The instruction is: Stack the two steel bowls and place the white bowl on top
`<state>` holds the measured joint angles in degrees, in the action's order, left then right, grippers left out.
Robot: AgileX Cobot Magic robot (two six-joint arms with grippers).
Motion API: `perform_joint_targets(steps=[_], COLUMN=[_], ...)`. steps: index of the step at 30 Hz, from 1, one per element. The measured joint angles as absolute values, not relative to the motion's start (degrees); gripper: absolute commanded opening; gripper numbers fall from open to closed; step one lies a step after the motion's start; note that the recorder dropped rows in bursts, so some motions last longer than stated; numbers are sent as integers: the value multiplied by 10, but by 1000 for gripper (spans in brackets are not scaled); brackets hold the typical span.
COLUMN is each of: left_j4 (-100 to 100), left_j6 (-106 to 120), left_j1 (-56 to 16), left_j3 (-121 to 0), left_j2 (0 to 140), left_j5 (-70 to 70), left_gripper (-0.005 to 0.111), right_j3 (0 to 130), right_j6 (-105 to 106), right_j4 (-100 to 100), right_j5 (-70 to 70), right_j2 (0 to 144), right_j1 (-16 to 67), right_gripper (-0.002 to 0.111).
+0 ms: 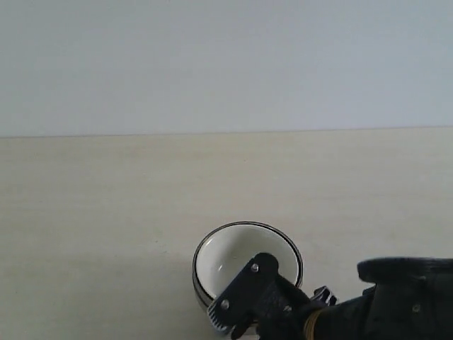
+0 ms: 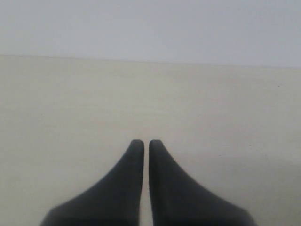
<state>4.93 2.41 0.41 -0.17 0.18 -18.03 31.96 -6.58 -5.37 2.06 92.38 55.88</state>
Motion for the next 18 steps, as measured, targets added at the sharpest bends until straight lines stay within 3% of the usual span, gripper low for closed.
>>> perform_joint_targets(steps=[8, 18], left_j4=[49, 49], left_j6=[24, 24], left_j1=[4, 4], left_j3=[-2, -2], left_j2=[2, 2], left_j5=[-180, -180], left_gripper=[4, 4], right_j3=[320, 320], right_j6=[-63, -87], right_j4=[-51, -50], right_j5=[-3, -24], right_j2=[925, 925], right_j1=[442, 434], right_gripper=[0, 0])
